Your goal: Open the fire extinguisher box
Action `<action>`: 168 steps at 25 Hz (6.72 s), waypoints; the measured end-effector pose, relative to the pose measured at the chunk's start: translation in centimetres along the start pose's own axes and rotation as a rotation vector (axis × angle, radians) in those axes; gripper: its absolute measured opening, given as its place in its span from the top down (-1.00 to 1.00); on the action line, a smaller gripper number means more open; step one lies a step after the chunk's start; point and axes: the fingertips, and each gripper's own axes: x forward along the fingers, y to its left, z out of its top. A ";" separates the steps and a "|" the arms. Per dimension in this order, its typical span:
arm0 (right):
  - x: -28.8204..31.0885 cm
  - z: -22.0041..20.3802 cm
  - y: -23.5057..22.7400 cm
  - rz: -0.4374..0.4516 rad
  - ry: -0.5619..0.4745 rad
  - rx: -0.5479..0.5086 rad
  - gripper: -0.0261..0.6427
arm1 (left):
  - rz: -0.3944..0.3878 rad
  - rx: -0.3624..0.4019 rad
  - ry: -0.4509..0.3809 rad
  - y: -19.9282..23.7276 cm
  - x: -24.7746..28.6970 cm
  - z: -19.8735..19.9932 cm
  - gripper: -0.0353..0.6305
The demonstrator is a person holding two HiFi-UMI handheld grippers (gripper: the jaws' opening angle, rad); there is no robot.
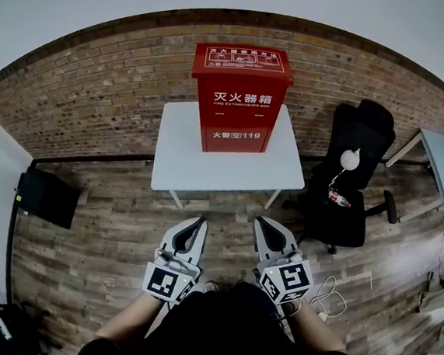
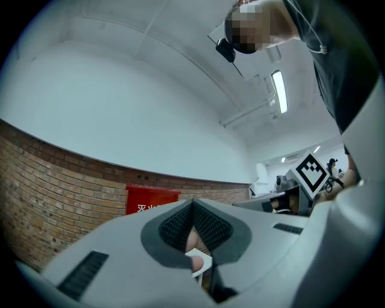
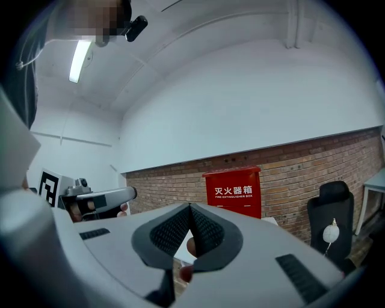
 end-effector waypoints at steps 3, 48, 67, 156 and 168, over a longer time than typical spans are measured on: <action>0.5 -0.7 1.0 -0.015 0.016 0.015 0.87 | 0.000 -0.007 0.018 1.3 -0.7 -0.6 0.75; 25.2 5.9 -28.3 0.000 0.049 -0.230 0.87 | 0.205 -0.055 0.178 17.7 29.5 -5.4 0.75; 30.9 6.6 -34.6 -0.104 0.109 -0.378 0.86 | 0.273 -0.086 0.230 24.1 34.2 -6.1 0.75; 39.8 27.7 -39.7 0.177 -0.171 -0.661 0.59 | -0.058 -0.097 0.393 19.4 26.0 -26.0 0.75; 45.8 31.0 -43.2 0.198 -0.267 -0.415 0.60 | -0.078 -0.127 0.456 20.8 26.1 -30.0 0.75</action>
